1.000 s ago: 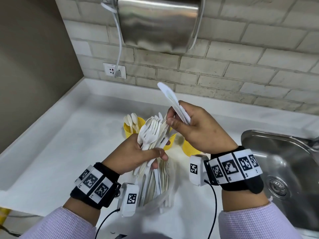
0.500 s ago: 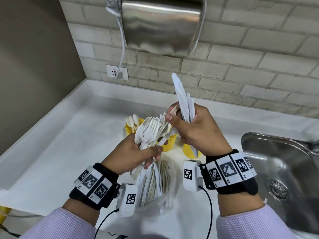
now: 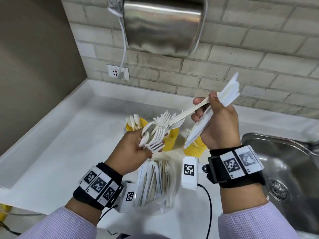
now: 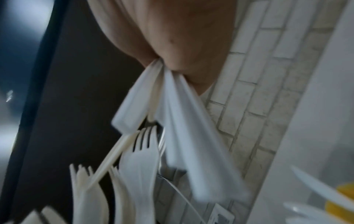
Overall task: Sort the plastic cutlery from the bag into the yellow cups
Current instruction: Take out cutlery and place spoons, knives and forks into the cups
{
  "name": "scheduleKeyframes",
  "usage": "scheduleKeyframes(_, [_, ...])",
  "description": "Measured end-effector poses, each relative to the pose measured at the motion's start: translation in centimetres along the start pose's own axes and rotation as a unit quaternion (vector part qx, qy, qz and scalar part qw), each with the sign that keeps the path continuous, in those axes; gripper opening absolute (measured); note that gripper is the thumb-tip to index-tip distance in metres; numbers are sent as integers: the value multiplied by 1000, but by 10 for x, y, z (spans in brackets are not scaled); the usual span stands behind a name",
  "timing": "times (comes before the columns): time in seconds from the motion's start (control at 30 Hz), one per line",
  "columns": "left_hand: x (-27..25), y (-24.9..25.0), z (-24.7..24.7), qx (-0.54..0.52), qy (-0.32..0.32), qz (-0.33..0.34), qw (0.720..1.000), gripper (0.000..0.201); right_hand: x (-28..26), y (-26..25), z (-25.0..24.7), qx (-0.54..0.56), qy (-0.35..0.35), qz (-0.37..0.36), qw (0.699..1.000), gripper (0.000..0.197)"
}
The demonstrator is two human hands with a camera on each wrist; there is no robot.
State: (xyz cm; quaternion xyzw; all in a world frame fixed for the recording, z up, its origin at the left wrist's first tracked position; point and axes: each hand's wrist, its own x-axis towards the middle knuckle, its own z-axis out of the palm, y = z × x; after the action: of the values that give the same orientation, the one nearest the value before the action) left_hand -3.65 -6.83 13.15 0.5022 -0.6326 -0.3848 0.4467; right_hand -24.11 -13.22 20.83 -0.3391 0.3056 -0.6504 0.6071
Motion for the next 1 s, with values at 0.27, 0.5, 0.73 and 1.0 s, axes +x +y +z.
scheduleKeyframes(0.27, [2, -1, -3, 81, 51, 112, 989, 49, 7, 10, -15, 178, 58, 72, 980, 29])
scheduleKeyframes(0.5, [1, -3, -9, 26, 55, 115, 992, 47, 4, 10, -6, 223, 78, 44, 971, 27])
scheduleKeyframes(0.73, [-2, 2, -9, -97, 52, 92, 990, 30, -10, -1, 12, 114, 50, -49, 991, 35])
scheduleKeyframes(1.0, [-6, 11, -14, -119, 15, 37, 992, 20, -27, -14, 29, 103, -25, -108, 988, 42])
